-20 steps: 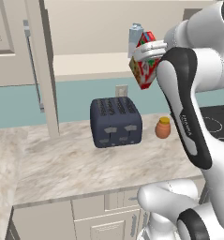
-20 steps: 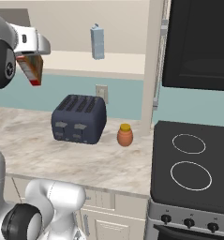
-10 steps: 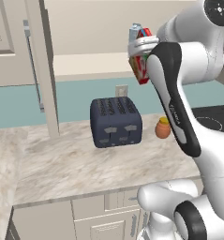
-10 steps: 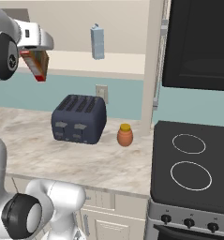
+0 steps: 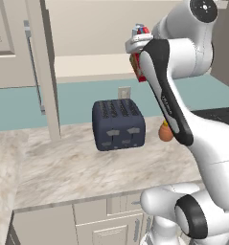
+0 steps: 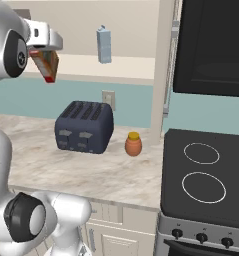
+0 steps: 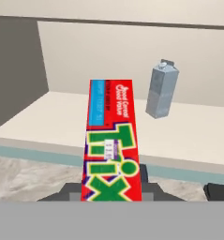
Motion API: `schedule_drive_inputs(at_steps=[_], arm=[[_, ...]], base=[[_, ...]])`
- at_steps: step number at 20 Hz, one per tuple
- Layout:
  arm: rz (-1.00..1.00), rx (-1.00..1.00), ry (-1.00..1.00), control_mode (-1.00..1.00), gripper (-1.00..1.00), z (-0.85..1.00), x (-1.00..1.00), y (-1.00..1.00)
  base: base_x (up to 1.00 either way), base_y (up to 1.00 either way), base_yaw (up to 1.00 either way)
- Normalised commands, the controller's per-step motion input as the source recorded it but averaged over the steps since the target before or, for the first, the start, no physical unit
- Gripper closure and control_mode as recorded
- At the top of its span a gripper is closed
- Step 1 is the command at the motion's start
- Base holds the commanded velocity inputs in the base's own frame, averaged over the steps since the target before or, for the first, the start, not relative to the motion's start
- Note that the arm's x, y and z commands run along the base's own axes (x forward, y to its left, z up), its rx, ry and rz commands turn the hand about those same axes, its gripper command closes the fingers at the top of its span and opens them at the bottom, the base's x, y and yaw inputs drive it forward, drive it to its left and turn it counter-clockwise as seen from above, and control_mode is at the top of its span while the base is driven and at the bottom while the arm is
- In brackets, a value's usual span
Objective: Pick the cereal and boxed food from the counter and place them in the cabinets closest to them.
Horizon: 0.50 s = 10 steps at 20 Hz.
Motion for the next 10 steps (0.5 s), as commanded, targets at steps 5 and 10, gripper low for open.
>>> schedule_drive_inputs(at_steps=[5,10], arm=[[-0.04,0.01,0.04,-1.0,1.0,0.0,0.44,0.0],[-0.05,0.03,0.04,-1.0,1.0,0.0,0.48,0.0]], base=[[0.0,0.0,0.0],[0.0,0.0,0.0]])
